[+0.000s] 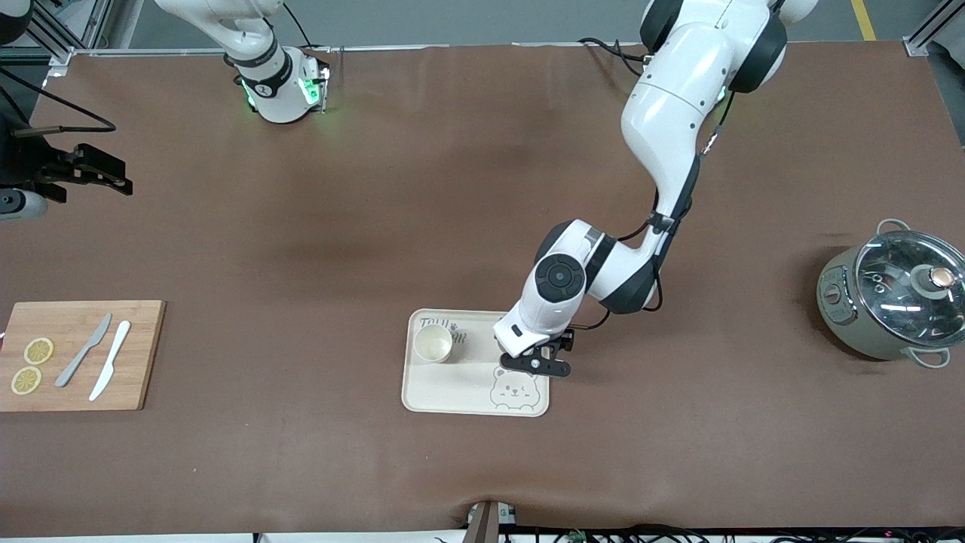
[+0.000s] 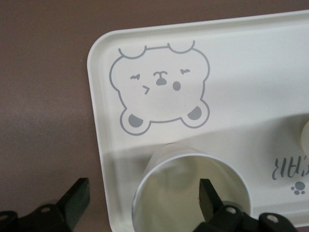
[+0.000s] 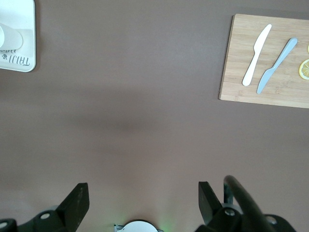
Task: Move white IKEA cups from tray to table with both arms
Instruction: 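Close the left gripper on the rim of the white cup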
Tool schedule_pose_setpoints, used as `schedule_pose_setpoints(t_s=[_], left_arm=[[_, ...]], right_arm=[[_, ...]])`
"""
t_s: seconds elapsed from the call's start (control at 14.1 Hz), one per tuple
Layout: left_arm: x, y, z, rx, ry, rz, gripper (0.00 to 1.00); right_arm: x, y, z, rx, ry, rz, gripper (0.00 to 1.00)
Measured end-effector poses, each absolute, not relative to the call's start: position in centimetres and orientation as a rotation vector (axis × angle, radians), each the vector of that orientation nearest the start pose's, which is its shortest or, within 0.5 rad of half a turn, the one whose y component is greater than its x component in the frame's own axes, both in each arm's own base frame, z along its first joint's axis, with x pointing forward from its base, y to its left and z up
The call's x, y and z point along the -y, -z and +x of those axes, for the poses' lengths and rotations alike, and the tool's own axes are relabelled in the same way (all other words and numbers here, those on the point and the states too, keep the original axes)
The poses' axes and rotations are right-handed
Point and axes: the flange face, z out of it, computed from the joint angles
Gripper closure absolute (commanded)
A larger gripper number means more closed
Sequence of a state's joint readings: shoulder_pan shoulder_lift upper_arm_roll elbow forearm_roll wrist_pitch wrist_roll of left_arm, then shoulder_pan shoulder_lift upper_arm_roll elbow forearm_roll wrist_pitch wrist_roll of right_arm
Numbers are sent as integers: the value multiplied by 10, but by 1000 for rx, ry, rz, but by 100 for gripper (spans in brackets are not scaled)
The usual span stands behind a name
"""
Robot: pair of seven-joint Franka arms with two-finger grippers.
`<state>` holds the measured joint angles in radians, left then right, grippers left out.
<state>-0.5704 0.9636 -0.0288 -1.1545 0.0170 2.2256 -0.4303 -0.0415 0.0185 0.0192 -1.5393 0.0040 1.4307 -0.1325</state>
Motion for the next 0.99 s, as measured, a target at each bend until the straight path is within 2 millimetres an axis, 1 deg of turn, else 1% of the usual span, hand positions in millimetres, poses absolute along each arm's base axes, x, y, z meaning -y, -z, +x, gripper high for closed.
schedule_pose_setpoints(t_s=[0.07,0.14,0.85,0.99], left_arm=[[432,-219,645,-251,144,-3190,96],[432,-219,645,-234,145,-3192,100],[433,-223,647,-208,161,-3200,100],[432,-225,648,-205,165,-3202,100]], right_arm=[[12,-618,545,172,-198,-3116,0],[12,-618,545,172,-198,-3116,0],[10,-616,543,176,-222,-3114,0],[11,-613,545,176,-232,-3113,0]])
